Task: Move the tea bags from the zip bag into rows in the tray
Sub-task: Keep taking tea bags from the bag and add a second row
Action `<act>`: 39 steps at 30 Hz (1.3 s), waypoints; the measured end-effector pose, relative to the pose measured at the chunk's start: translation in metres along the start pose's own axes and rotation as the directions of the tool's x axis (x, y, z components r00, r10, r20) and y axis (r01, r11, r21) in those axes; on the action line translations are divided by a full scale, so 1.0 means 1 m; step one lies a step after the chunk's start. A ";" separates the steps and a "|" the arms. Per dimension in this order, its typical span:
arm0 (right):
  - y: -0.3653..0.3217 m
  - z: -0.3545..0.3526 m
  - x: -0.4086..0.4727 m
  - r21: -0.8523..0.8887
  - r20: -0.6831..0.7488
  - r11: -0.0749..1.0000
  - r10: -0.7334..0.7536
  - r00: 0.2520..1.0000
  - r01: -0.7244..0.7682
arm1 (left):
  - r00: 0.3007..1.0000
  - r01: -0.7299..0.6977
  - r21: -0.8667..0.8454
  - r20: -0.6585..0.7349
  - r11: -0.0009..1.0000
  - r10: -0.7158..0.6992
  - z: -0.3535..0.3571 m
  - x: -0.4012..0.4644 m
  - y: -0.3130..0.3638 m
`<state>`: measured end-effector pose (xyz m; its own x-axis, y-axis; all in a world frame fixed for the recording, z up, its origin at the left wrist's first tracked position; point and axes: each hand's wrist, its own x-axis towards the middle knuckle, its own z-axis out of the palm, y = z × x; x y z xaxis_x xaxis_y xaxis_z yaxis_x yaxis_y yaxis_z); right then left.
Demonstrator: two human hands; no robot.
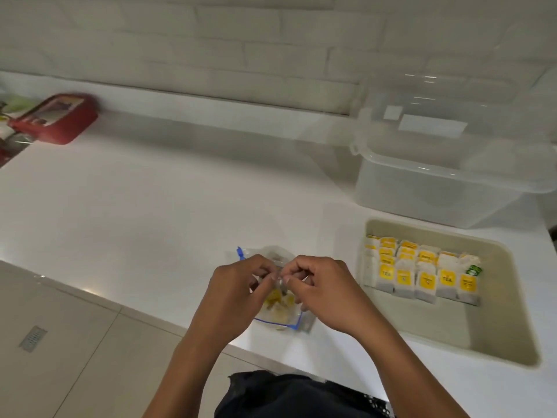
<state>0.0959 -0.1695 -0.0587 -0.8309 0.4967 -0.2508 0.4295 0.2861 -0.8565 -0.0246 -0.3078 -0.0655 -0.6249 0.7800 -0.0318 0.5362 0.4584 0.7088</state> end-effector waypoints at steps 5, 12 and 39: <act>0.000 0.033 0.009 -0.001 0.032 0.998 0.061 0.998 -0.061 | 0.997 0.044 0.003 0.062 0.999 -0.044 -0.007 -0.001 -0.031; 0.016 0.065 0.011 -0.333 -0.016 0.936 0.116 0.993 -0.115 | 0.982 -0.032 0.185 0.191 0.982 -0.004 0.019 0.002 -0.058; 0.027 0.077 0.007 -0.529 -0.111 0.816 0.207 0.972 -0.235 | 0.961 -0.083 0.257 0.276 0.963 0.009 0.024 -0.006 -0.080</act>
<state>0.0744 -0.2216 -0.1182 -0.6791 0.6334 -0.3710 0.7323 0.5500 -0.4015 -0.0501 -0.3390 -0.1394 -0.4394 0.8712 -0.2189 0.7138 0.4866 0.5037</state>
